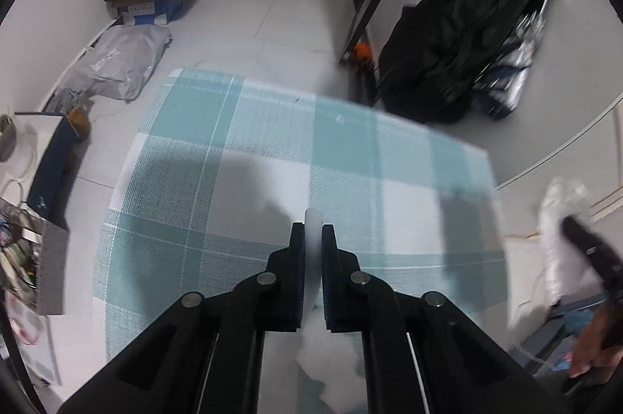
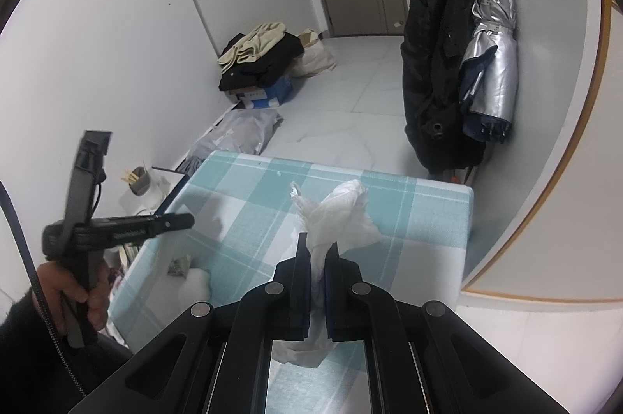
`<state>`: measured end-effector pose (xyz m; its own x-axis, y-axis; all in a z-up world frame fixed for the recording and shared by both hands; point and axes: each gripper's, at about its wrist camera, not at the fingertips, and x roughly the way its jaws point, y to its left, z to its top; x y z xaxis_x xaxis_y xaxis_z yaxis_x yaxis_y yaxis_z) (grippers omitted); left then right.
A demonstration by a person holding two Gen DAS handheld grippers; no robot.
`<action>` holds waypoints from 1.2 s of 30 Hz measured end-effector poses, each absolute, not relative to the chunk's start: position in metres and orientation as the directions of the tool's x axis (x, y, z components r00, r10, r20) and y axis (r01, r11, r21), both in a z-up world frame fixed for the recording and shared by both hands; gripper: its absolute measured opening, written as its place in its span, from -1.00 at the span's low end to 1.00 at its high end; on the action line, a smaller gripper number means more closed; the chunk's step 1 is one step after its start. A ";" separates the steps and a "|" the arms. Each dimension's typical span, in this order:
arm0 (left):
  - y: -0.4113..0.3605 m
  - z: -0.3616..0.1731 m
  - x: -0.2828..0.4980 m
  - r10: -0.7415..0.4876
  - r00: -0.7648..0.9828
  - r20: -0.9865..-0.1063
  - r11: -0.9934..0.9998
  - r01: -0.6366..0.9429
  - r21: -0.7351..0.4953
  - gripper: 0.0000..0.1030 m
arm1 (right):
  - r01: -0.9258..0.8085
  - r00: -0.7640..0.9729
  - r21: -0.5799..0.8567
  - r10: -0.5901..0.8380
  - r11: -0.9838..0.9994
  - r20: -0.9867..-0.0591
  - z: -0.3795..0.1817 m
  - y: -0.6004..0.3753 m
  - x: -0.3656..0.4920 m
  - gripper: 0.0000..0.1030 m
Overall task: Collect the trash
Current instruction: 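Carry the tissue and foam stick over the white bin with both grippers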
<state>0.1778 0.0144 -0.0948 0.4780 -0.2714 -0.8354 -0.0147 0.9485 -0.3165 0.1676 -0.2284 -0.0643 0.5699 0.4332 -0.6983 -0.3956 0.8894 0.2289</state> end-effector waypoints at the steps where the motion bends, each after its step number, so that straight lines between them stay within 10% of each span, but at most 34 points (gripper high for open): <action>1: 0.014 -0.091 0.176 -0.288 0.489 -0.823 0.942 -0.012 -0.337 -0.94 | -0.396 0.572 0.226 0.431 0.890 -0.698 -0.064 -0.227 0.166 -0.91; 36: 0.025 -0.046 0.105 -0.449 0.597 -0.664 0.876 0.149 -0.459 -0.94 | -0.324 0.596 0.310 0.448 0.894 -0.666 -0.067 -0.189 0.062 -0.91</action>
<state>0.1047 0.0253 -0.0463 0.5974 -0.4491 -0.6643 0.1487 0.8761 -0.4586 0.0624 -0.1894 -0.0668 0.5965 0.4475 -0.6663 -0.3239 0.8937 0.3103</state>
